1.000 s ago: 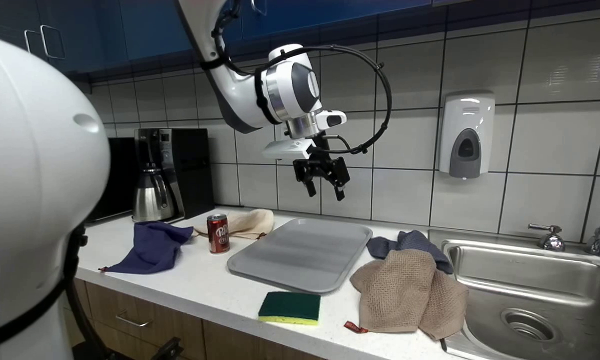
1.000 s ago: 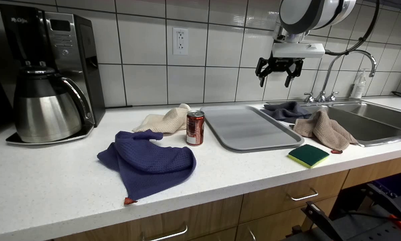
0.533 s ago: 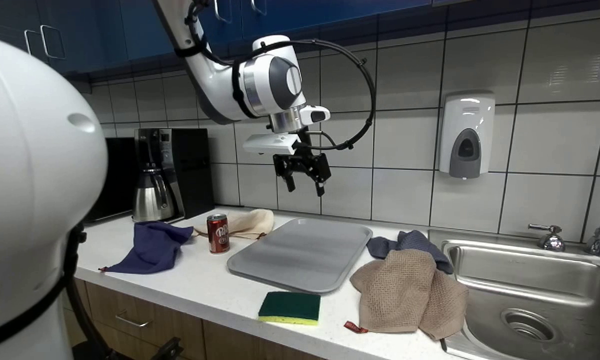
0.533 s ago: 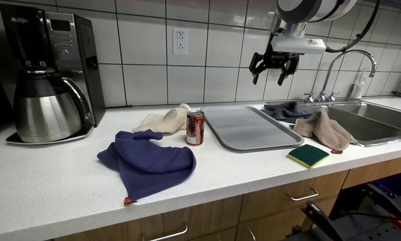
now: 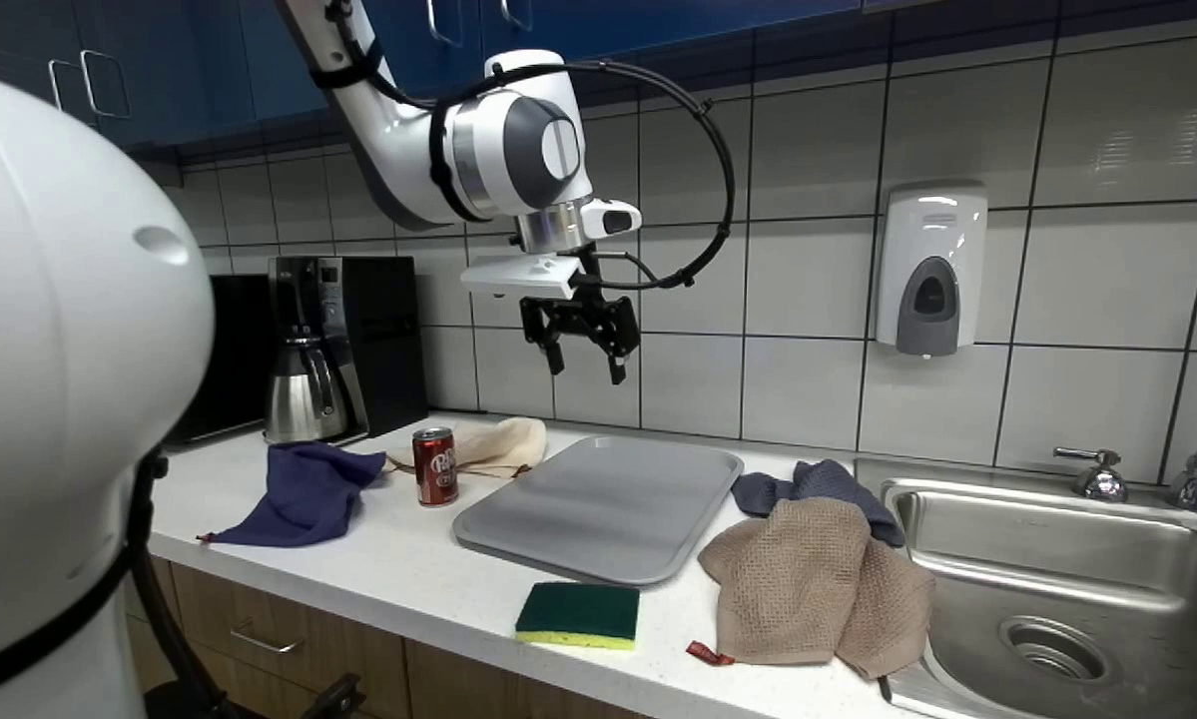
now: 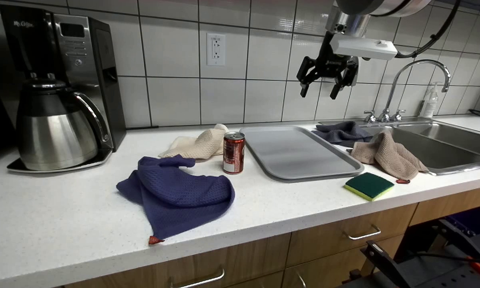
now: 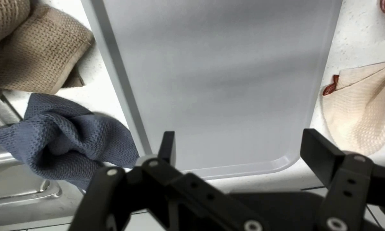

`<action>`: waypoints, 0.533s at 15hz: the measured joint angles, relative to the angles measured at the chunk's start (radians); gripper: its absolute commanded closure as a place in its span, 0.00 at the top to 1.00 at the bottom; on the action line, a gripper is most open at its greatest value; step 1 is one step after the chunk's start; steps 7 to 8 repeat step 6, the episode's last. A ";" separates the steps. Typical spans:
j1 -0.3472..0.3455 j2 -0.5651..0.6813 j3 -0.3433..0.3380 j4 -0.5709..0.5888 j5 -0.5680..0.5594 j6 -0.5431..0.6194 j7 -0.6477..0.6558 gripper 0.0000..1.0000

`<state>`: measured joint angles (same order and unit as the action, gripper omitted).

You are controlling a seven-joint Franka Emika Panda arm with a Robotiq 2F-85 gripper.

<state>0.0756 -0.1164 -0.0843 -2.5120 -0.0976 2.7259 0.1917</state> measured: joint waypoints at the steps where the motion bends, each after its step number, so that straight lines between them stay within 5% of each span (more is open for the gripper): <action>1: 0.000 -0.008 0.000 -0.006 0.000 0.000 -0.006 1.00; 8: 0.000 -0.021 0.002 -0.017 0.000 0.000 -0.013 1.00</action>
